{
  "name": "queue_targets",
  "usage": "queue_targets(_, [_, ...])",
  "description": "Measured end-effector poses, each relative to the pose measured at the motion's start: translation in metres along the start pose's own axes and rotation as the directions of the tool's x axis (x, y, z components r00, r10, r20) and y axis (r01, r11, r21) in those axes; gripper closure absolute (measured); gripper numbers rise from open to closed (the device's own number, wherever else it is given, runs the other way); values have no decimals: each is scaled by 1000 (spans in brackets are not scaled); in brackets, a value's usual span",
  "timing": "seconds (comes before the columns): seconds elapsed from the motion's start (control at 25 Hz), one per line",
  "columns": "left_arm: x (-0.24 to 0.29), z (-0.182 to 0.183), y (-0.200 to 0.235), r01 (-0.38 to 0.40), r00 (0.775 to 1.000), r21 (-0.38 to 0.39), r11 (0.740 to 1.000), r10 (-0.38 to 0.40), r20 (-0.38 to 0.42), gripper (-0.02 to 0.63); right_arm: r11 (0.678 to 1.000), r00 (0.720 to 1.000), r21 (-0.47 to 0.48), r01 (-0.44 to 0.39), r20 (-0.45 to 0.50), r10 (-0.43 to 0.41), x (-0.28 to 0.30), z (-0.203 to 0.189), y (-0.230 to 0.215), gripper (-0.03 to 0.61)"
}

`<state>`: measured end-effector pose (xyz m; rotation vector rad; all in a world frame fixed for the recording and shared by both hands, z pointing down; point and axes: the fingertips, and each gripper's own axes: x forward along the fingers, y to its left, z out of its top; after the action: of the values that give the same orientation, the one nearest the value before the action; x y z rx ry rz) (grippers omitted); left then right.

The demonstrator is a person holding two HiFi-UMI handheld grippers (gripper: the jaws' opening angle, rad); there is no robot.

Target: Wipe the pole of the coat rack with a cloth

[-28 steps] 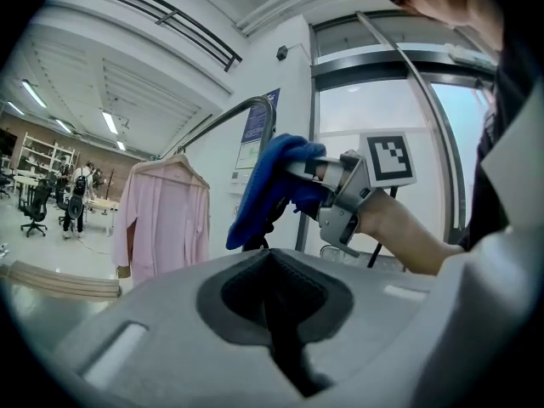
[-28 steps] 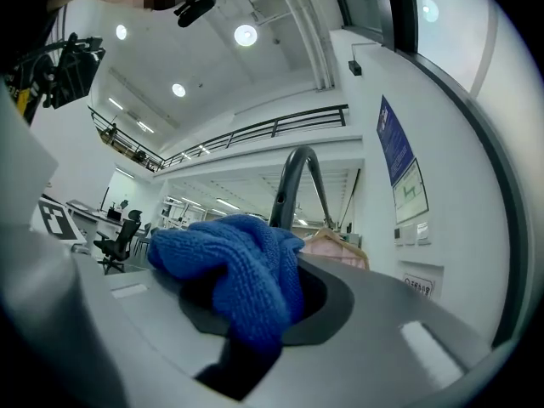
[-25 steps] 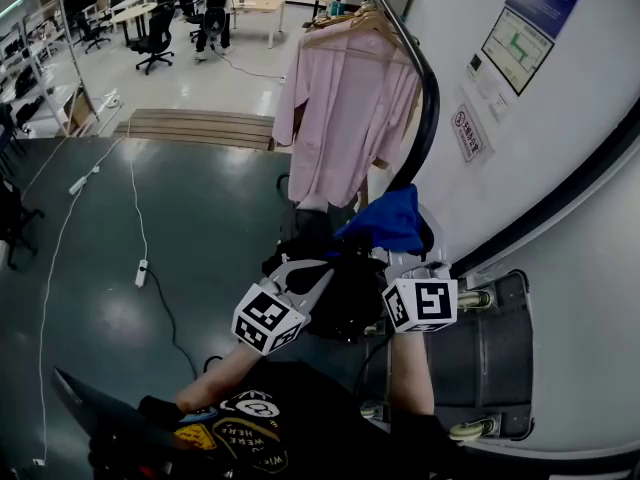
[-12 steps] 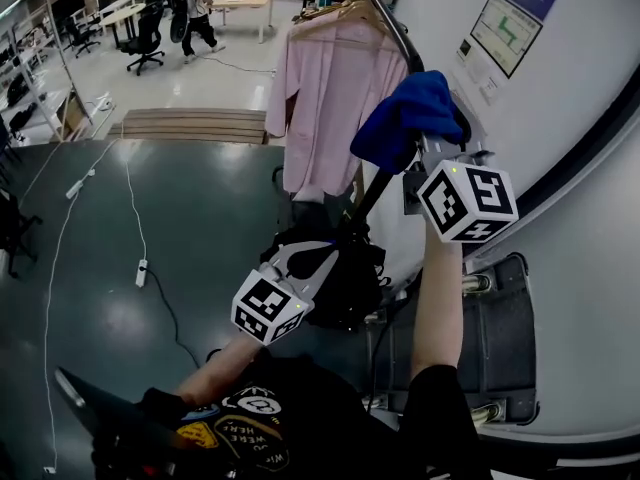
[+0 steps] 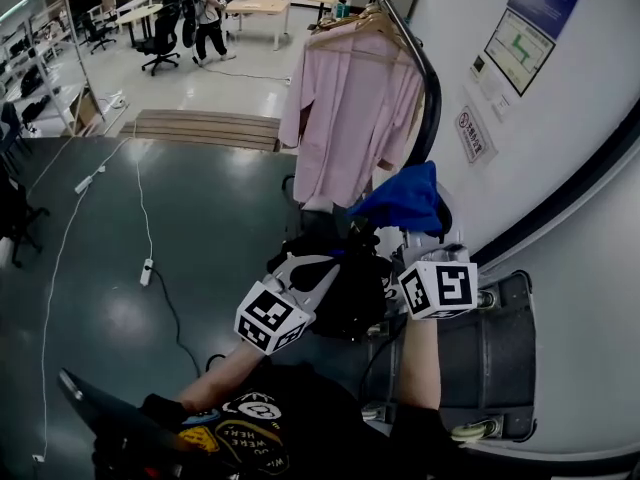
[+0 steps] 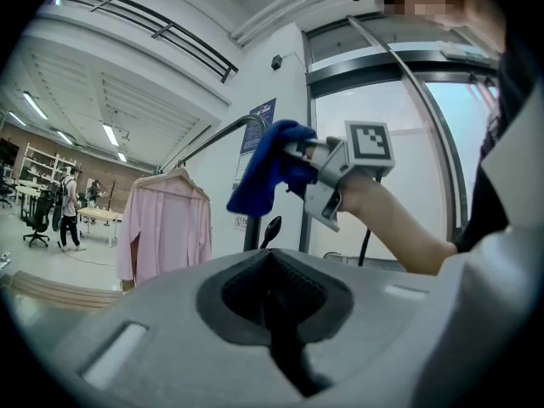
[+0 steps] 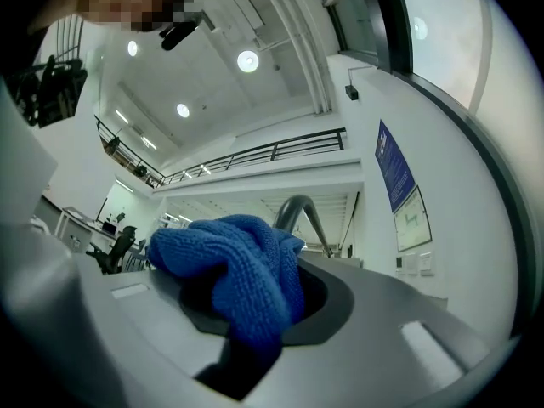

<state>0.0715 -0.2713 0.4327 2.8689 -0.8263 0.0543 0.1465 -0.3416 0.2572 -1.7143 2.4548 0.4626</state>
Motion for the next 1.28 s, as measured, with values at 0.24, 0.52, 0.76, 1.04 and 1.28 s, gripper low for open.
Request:
queue_targets(0.24, [2,-9,-6,10,1000,-8,1000,-10,-18,620,998,991,64,-27,-127,35,-22,-77,16,499])
queue_targets(0.52, [1,-10,-9,10,1000,-10,1000,-10,-16,620,996,989,80,-38,-140,49,-26,-84,17,499])
queue_targets(0.76, [-3,-7,-13,1,1000,-6,1000,-1,-6,620,999,999,-50,-5,-32,3,-4,-15,6,499])
queue_targets(1.04, [-7,-8,-22,12,1000,-10,1000,-12,-7,620,994,999,-100,41,28,-39,45,65,-19,499])
queue_targets(1.28, [-4,-7,-24,26,1000,-16,1000,-26,-6,620,999,1000,-50,11,-1,-11,84,86,-36,499])
